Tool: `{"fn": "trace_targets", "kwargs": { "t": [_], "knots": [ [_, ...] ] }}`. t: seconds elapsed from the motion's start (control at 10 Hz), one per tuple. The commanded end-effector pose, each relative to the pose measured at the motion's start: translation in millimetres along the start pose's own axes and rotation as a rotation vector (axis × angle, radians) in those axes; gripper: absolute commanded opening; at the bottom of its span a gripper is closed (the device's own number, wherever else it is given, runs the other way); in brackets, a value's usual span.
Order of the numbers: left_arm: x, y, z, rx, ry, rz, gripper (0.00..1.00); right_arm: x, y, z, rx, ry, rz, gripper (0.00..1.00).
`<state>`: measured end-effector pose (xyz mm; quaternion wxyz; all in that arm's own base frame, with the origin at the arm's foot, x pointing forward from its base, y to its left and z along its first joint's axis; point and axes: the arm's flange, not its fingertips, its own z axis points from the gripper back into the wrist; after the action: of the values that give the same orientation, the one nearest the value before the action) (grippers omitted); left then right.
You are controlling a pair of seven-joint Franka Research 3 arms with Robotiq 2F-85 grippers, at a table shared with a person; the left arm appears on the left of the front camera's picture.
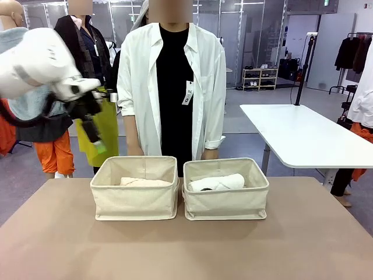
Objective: Divide the towels into two baskets.
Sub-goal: Pick up one hotel-folded towel from the bottom of the table and place it in the Fabric basket indicated by the person.
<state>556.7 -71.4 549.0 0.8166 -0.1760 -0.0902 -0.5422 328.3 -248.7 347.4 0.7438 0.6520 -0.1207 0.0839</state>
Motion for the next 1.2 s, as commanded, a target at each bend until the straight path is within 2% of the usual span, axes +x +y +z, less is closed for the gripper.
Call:
{"fn": "trace_targets", "kwargs": {
  "t": [0.0, 0.1, 0.3, 0.5, 0.7, 0.9, 1.1],
  "knots": [
    [-77.5, 13.6, 23.2, -0.277, -0.298, 0.329, 0.89, -0.9, 3.4, -1.2, -0.003, 0.002, -0.002, 1.00],
    [-135.9, 18.5, 31.9, -0.400, -0.487, 0.428, 0.89, -0.9, 3.4, -1.2, -0.003, 0.002, -0.002, 1.00],
    [-228.9, 20.4, 31.7, -0.512, -0.725, 0.576, 0.89, -0.9, 3.4, -1.2, -0.003, 0.002, -0.002, 1.00],
    [-316.2, 1.3, 18.4, -0.595, -0.894, 0.717, 0.89, -0.9, 3.4, -1.2, -0.003, 0.002, -0.002, 1.00],
    [-398.0, -16.9, -6.9, -0.598, -1.075, 0.894, 0.89, -0.9, 3.4, -1.2, -0.003, 0.002, -0.002, 1.00],
    [-456.8, -22.1, -35.3, -0.671, -1.164, 1.006, 0.89, -0.9, 3.4, -1.2, -0.003, 0.002, -0.002, 1.00],
    [-481.9, -11.3, -58.9, -0.722, -1.096, 1.095, 0.89, -0.9, 3.4, -1.2, -0.003, 0.002, -0.002, 1.00]
  ]
}}
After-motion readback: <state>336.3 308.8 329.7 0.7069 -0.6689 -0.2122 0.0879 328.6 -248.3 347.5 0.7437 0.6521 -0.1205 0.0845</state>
